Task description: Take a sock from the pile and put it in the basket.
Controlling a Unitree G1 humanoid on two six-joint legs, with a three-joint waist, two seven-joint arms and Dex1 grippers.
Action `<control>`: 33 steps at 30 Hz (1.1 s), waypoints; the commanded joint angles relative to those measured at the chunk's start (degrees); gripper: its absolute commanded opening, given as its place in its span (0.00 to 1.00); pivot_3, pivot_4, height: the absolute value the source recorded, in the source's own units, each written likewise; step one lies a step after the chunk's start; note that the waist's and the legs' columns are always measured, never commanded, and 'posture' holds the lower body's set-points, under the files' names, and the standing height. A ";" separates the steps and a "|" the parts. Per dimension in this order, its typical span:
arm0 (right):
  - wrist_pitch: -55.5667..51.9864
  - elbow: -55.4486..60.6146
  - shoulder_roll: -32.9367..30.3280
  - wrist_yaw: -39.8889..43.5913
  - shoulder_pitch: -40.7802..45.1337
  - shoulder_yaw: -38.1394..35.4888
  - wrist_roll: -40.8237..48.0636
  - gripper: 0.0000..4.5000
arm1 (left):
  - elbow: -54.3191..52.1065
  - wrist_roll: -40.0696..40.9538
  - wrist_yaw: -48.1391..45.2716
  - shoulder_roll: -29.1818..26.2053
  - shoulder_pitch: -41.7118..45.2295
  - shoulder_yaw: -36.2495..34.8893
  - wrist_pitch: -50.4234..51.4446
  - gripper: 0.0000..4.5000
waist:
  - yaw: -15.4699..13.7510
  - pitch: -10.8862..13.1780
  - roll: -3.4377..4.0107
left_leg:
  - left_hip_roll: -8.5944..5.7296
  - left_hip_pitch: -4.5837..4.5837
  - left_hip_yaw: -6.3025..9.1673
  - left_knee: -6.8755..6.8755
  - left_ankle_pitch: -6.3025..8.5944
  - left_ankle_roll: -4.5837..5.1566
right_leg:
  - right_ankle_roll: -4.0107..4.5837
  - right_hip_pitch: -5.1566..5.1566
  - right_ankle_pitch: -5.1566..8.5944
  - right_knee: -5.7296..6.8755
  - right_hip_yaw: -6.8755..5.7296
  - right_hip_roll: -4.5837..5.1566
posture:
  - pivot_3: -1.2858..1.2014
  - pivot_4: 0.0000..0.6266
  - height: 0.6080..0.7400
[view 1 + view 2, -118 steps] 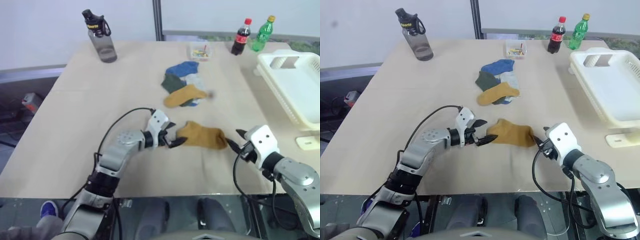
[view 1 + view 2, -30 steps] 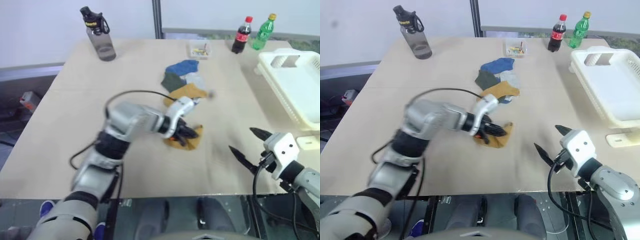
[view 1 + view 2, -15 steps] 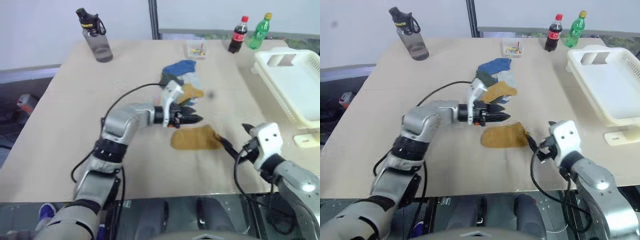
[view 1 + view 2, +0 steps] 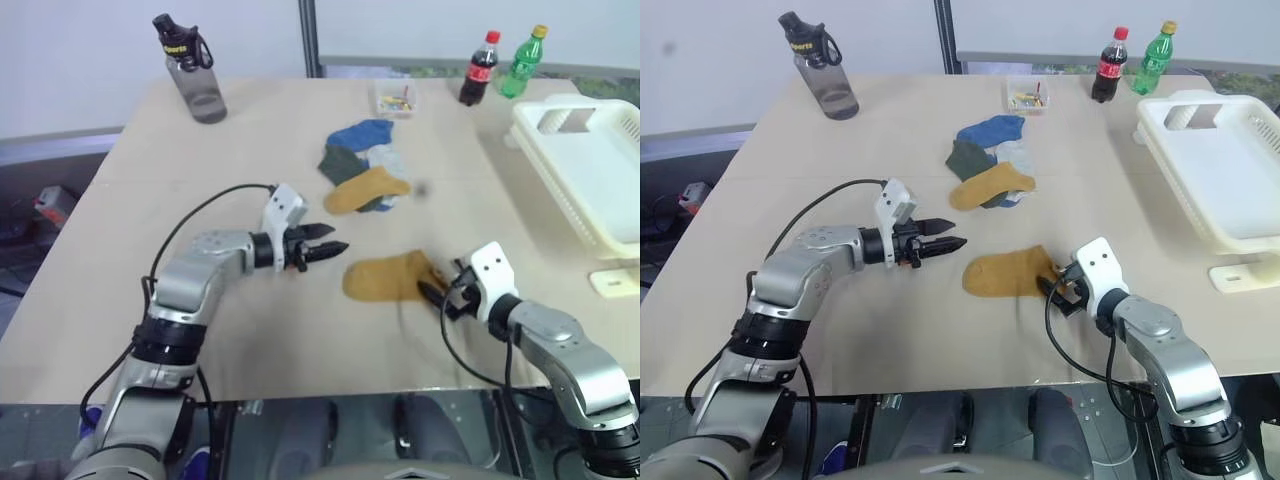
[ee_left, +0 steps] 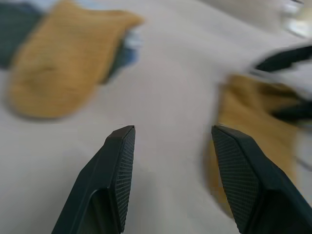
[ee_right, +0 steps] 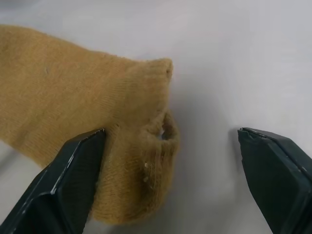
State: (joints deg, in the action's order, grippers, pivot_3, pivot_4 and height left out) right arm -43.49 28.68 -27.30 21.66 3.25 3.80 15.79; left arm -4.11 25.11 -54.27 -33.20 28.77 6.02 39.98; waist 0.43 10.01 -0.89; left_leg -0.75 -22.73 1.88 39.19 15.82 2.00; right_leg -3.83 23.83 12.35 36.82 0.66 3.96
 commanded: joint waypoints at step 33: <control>-1.46 14.03 -2.94 -1.06 -12.43 -9.62 -0.22 0.50 | -5.66 -2.38 -0.99 2.72 -5.36 3.75 0.07 0.70 | 0.21 -0.02 0.01 | 0.03 0.09 -0.01 0.04 0.01 0.03 | -0.02 -0.06 0.01 0.03 0.03 -0.03 | 0.52 0.24 1.00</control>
State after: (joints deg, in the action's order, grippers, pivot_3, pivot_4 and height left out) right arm -46.60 40.16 -29.90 20.35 -9.59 -3.75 15.86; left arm -7.43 21.54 -55.85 -29.96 23.28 11.97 40.04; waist 0.64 10.00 -0.88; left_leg -0.69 -22.65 1.88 39.23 15.82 2.03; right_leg -3.84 23.78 12.36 36.85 0.68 3.92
